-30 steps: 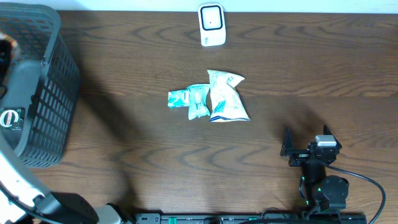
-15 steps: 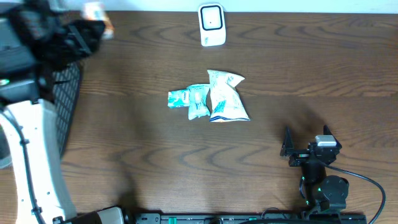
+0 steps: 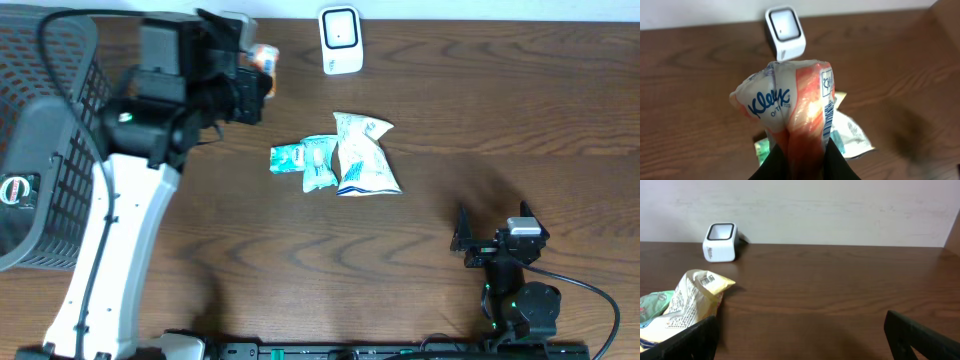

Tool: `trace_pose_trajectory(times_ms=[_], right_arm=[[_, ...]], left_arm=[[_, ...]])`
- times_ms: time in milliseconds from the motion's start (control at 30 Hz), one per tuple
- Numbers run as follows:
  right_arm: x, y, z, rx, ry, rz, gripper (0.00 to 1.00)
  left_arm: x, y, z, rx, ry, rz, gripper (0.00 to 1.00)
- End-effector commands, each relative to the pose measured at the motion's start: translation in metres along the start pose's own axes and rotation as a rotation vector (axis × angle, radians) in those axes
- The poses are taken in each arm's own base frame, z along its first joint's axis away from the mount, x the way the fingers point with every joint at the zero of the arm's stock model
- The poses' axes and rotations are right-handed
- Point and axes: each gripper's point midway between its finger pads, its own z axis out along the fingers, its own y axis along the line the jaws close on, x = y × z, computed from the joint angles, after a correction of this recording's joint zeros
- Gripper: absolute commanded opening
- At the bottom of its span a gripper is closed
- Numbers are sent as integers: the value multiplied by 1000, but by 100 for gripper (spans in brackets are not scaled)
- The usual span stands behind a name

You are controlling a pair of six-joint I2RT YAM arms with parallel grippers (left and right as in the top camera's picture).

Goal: Scan the item barcode
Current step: 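Carry the orange Kleenex pack to the table and release it below the wipes, then move the left gripper back over the basket above the green Zam-Buk tin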

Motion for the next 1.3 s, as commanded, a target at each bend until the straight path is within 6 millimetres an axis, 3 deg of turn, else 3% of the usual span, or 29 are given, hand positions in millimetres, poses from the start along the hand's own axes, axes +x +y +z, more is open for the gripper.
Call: trace_pose_trajectory(times_ms=[0, 300, 667, 700, 800, 867, 1100, 1267], right_arm=[[1, 0, 0, 0, 0, -8, 99], [1, 0, 0, 0, 0, -8, 99], [1, 0, 0, 0, 0, -8, 99], [1, 0, 0, 0, 0, -8, 99], [1, 0, 0, 0, 0, -8, 99], [1, 0, 0, 0, 0, -8, 99], [1, 0, 0, 0, 0, -8, 99], [1, 0, 0, 0, 0, -8, 99]], left_arm=[[13, 10, 28, -79, 76, 37, 8], [65, 7, 89, -63, 306, 29, 8], [145, 28, 129, -94, 630, -45, 8], [149, 29, 131, -96, 643, -48, 15], [154, 31, 135, -98, 662, -52, 49], [154, 31, 135, -98, 661, -51, 61], [148, 30, 131, -97, 641, -48, 66], [120, 30, 115, -99, 554, -46, 72]])
